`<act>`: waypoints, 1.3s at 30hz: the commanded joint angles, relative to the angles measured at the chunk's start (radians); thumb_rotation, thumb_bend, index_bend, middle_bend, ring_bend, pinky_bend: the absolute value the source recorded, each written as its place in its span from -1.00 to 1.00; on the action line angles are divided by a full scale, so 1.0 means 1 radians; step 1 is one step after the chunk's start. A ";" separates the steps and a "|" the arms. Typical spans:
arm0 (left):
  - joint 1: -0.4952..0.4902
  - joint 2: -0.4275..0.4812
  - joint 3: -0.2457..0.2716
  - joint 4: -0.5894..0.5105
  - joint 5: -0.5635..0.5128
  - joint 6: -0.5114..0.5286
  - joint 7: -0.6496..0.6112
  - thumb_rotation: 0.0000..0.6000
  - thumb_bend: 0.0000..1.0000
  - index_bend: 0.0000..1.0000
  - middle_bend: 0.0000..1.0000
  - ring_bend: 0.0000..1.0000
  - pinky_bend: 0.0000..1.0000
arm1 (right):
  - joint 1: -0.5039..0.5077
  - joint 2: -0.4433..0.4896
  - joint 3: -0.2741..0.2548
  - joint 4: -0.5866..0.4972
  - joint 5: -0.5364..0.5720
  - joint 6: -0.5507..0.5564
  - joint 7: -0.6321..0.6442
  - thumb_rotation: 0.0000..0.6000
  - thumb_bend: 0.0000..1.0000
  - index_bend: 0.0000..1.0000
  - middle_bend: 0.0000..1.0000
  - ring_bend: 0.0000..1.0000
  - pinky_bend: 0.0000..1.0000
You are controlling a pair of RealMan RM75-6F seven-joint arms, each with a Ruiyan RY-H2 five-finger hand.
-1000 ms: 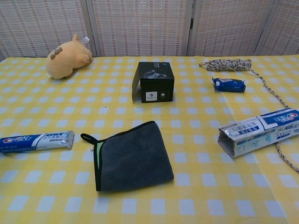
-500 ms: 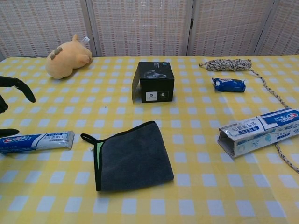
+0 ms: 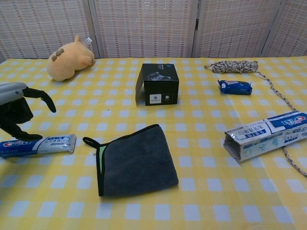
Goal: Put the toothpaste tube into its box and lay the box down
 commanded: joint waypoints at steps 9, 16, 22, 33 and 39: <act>-0.033 -0.069 0.027 0.063 -0.061 0.014 0.072 1.00 -0.53 -0.25 1.00 1.00 1.00 | -0.002 0.000 -0.004 -0.003 -0.002 0.007 -0.006 1.00 -0.33 -1.00 -1.00 -1.00 -1.00; -0.052 -0.129 0.039 0.130 -0.079 0.032 0.120 1.00 -0.53 -0.27 1.00 1.00 1.00 | 0.001 0.002 -0.006 -0.002 -0.001 0.005 -0.002 1.00 -0.33 -1.00 -1.00 -1.00 -1.00; -0.061 -0.162 0.047 0.180 -0.104 0.026 0.131 1.00 -0.52 -0.27 1.00 1.00 1.00 | 0.002 0.006 -0.004 -0.003 0.005 0.006 -0.003 1.00 -0.33 -1.00 -1.00 -1.00 -1.00; -0.079 -0.178 0.053 0.206 -0.123 -0.004 0.120 1.00 -0.52 -0.27 1.00 1.00 1.00 | 0.003 0.003 -0.006 -0.004 0.007 0.003 -0.010 1.00 -0.33 -1.00 -1.00 -1.00 -1.00; -0.083 -0.184 0.050 0.223 -0.127 -0.006 0.107 1.00 -0.52 -0.19 1.00 1.00 1.00 | 0.004 0.000 -0.007 -0.003 0.010 -0.001 -0.015 1.00 -0.33 -1.00 -1.00 -1.00 -1.00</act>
